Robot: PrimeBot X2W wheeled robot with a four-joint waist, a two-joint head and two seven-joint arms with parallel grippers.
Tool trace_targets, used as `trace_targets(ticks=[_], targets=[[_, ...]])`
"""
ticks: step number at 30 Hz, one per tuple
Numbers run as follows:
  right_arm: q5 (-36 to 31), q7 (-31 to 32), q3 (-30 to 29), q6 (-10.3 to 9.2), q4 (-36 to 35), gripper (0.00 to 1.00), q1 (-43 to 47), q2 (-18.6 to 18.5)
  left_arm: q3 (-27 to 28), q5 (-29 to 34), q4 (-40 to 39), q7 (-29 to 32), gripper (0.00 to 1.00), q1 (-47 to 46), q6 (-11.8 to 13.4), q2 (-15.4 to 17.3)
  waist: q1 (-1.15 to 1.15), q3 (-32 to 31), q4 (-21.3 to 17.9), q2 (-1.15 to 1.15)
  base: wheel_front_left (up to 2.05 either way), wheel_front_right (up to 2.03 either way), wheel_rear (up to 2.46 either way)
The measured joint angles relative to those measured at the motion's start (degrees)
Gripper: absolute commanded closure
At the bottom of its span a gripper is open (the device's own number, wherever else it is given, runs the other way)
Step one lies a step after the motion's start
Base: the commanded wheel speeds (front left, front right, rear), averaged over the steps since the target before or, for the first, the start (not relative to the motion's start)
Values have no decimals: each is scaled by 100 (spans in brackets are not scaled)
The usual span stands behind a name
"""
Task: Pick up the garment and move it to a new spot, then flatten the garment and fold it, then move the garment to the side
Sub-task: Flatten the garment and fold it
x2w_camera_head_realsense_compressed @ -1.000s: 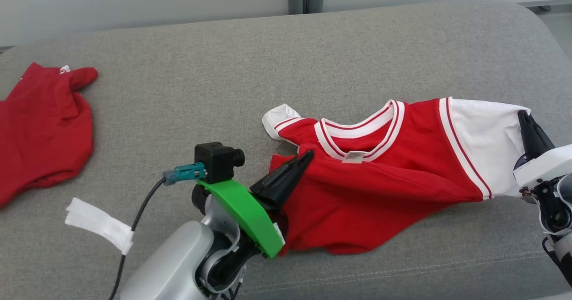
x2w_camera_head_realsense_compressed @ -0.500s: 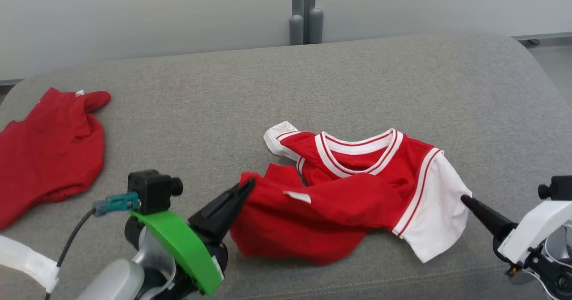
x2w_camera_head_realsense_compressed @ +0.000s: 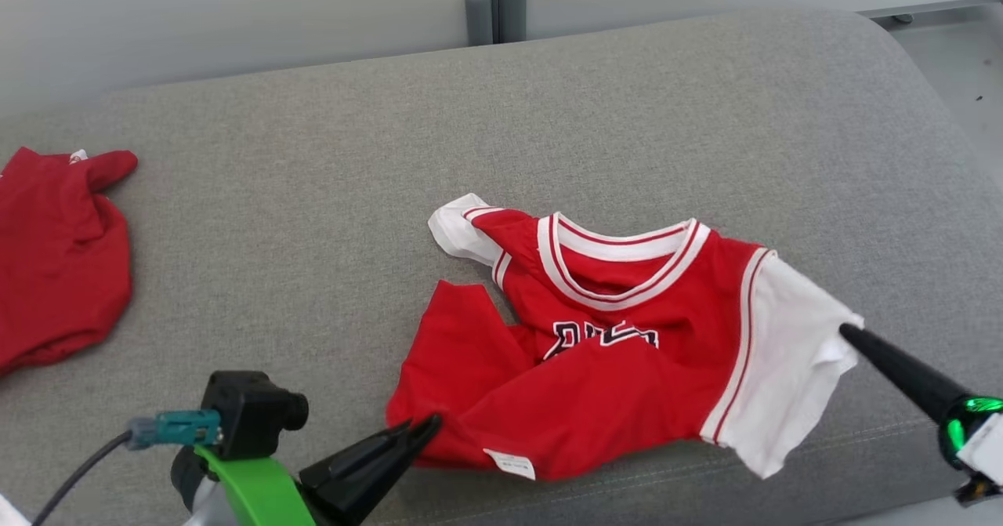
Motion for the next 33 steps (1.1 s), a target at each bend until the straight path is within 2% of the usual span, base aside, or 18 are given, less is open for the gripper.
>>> trace_targets(ticks=[4,9,13,15,16,17,19,23,25,27,28,29,33], targets=[[378,-212,-679,0,-577,100,396,-240,390,-74,-740,30,100,-1,87,285,0,127,11,0,0,0,0],[721,-158,-971,-46,-1207,100,688,-432,721,-316,-1368,225,100,1,168,601,0,307,47,0,0,0,0],[1005,178,-875,-129,-1536,100,495,-535,804,-662,-1183,743,100,-114,214,904,0,514,92,0,0,0,0],[1235,288,-811,-331,-1551,100,-16,-463,867,-860,-747,998,100,-394,221,977,0,643,120,0,0,0,0],[1235,288,-811,-331,-1551,100,-16,-463,867,-860,-747,998,100,-394,221,977,0,643,120,0,0,0,0],[1411,352,-771,-446,-1551,100,-354,-387,935,-953,-493,1092,100,-615,223,966,0,710,136,0,0,0,0],[1671,441,-658,-820,-1519,100,-1109,-187,1061,-1155,0,1279,100,-1165,267,872,0,851,172,0,0,0,0],[1622,285,-554,-1863,-1073,100,-2812,293,1146,-1156,891,1586,100,-2445,293,501,0,1143,259,0,0,0,0],[1439,-12,-564,-1883,-736,100,-3760,609,1183,-981,1305,1606,100,-3153,296,230,0,1294,314,0,0,0,0],[1179,-388,-600,-1726,-420,100,-4714,949,1236,-600,1689,1508,100,-3866,304,-41,0,1445,377,0,0,0,0],[1007,-583,-633,-1668,-281,100,-5137,1087,1321,-361,1860,1329,100,-4216,323,-204,1,1520,411,0,0,0,0],[702,-1058,-797,-1541,377,100,-5937,1314,1472,51,2127,1001,100,-4927,352,-534,0,1672,483,0,0,0,0],[210,-1946,-1325,-1547,1406,100,-7174,1586,1692,728,2248,42,100,-6239,352,-1290,1,1983,631,0,0,0,0]])
